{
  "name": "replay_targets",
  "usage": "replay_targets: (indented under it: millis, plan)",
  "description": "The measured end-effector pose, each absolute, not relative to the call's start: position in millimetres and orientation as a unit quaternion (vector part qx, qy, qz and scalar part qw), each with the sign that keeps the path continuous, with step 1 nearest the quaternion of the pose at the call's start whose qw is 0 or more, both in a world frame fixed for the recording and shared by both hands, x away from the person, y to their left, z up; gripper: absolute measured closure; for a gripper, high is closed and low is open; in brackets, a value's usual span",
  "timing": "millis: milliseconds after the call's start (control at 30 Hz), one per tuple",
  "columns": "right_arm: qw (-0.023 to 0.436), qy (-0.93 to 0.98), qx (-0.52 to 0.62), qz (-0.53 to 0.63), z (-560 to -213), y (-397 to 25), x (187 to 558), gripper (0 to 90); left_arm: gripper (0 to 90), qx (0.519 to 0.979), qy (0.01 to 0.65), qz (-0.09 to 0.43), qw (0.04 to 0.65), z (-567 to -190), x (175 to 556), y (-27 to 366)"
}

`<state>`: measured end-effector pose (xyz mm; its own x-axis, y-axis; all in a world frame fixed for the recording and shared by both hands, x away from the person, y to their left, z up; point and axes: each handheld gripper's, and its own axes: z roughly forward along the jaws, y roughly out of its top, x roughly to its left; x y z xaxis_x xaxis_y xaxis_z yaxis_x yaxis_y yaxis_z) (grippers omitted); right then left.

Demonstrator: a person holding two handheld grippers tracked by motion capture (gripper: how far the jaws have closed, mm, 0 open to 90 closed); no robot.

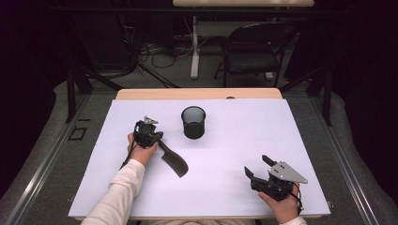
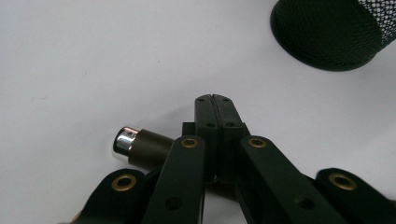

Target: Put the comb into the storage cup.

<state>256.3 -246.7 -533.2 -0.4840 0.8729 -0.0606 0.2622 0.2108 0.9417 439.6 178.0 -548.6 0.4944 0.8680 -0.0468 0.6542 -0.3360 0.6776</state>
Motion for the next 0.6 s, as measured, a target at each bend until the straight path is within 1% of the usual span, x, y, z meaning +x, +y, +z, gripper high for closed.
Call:
replay_targets:
  millis: [367,600]
  plan:
    - [0.318,0.708,0.391,0.494,-531.0,-246.7,255.0,23.5,90.0,0.812,0.469,0.174,0.301,-546.0,430.7,181.2]
    - [0.316,0.711,0.384,0.496,-530.3,-244.5,256.2,23.6,90.0,0.816,0.468,0.173,0.294,-544.4,423.7,190.0]
